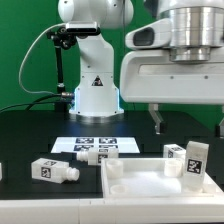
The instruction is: Assemble one leg
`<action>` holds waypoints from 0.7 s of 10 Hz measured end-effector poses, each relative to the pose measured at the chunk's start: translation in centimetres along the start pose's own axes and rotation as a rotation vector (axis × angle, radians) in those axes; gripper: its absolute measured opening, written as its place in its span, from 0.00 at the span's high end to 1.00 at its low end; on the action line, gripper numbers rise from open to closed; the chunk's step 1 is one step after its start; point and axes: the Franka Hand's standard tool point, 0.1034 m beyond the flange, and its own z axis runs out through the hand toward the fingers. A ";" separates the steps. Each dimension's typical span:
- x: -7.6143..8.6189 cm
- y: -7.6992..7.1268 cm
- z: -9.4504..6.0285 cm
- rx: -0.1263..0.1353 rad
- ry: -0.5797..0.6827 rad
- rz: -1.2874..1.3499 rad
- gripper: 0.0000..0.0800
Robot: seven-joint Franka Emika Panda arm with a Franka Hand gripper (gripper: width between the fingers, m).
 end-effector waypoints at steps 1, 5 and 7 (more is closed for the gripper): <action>0.1 0.1 0.0 0.000 0.001 0.004 0.19; -0.8 0.0 1.3 0.029 0.013 0.026 0.19; -1.4 -0.4 2.8 0.029 0.016 0.031 0.19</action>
Offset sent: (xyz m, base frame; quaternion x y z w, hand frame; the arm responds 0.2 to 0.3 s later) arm -0.0238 0.0283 -0.0162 0.1254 -0.0675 0.0525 0.9884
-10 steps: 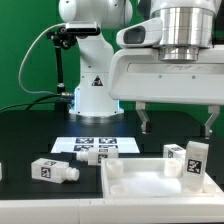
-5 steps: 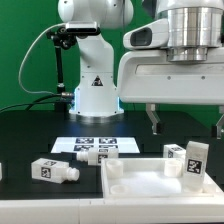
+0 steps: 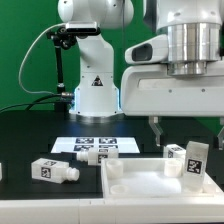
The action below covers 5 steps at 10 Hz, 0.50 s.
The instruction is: Assemble one leg
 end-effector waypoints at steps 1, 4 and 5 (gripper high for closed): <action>-0.7 -0.2 1.0 -0.009 -0.012 0.006 0.19; -0.9 0.3 1.3 -0.017 -0.019 0.013 0.22; -0.8 0.4 1.4 -0.017 -0.019 0.013 0.22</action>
Offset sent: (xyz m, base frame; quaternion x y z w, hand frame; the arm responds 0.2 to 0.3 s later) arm -0.0175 -0.0012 -0.0041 -0.0183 -0.0153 0.0097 0.9997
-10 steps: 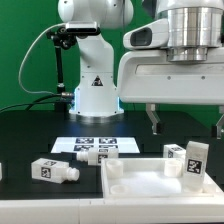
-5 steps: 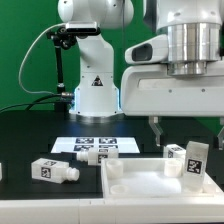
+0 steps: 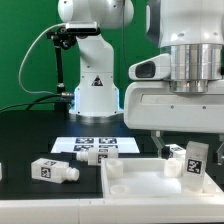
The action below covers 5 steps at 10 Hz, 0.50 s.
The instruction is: Assemble one leg
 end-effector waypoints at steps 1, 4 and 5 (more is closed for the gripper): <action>0.0 0.0 0.0 0.000 0.000 0.001 0.48; 0.0 0.1 0.1 -0.001 0.000 0.070 0.65; 0.0 0.1 0.1 -0.002 -0.002 0.153 0.64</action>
Offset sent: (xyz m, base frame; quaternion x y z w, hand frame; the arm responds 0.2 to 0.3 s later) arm 0.0000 0.0000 0.0000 0.0000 0.0000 0.0650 0.9979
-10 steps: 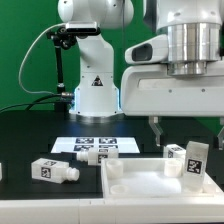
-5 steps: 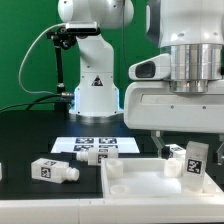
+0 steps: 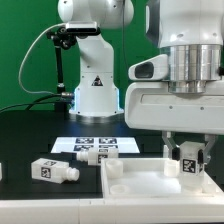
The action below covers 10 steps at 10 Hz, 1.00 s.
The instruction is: Assemble one leg
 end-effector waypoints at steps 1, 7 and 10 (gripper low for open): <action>0.0 0.1 0.0 -0.005 -0.003 0.112 0.64; -0.7 0.2 0.1 -0.017 0.016 1.068 0.64; -0.7 0.2 0.1 -0.018 0.019 1.024 0.64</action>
Offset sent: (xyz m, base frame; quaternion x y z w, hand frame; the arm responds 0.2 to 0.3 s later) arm 0.0003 0.0035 -0.0053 -0.0038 -0.0307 0.3678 0.9294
